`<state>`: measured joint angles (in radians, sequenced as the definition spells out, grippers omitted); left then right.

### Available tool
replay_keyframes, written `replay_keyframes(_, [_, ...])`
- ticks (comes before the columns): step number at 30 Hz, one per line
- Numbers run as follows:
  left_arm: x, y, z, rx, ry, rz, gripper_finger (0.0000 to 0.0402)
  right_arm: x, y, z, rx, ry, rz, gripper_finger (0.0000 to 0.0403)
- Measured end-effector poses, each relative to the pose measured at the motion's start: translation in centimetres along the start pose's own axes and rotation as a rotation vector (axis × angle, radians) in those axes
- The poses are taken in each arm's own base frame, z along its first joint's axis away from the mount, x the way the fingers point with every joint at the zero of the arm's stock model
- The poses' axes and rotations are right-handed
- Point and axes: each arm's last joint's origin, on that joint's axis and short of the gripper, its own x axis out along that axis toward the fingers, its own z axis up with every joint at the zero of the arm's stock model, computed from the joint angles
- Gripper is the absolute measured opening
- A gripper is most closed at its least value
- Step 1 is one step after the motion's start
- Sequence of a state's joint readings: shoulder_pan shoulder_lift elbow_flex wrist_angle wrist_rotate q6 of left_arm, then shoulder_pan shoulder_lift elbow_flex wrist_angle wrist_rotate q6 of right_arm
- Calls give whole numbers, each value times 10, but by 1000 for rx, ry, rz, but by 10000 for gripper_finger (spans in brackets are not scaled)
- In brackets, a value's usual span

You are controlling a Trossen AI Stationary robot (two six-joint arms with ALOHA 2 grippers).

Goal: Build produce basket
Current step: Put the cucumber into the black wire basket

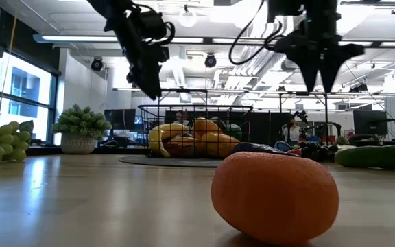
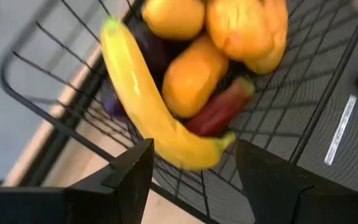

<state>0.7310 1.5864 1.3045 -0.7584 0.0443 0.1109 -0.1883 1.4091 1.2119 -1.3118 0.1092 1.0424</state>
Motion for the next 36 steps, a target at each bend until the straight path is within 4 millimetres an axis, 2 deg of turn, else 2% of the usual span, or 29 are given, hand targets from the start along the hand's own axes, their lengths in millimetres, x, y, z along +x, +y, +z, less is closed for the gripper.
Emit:
replay_keyframes(8, [4,-17,-4,-61,22,3,216,13,-22,-35,-21,45,58,195])
replay_keyframes(16, [-16,-48,-4,-66,-28,36,216,34,-36,-58,-76,112,123,195])
replay_keyframes(24, [-37,-82,-16,-66,-10,20,216,53,-42,-73,-138,141,69,195])
replay_keyframes(36, [-47,-141,-36,-47,37,-2,216,89,-52,-87,-197,157,27,195])
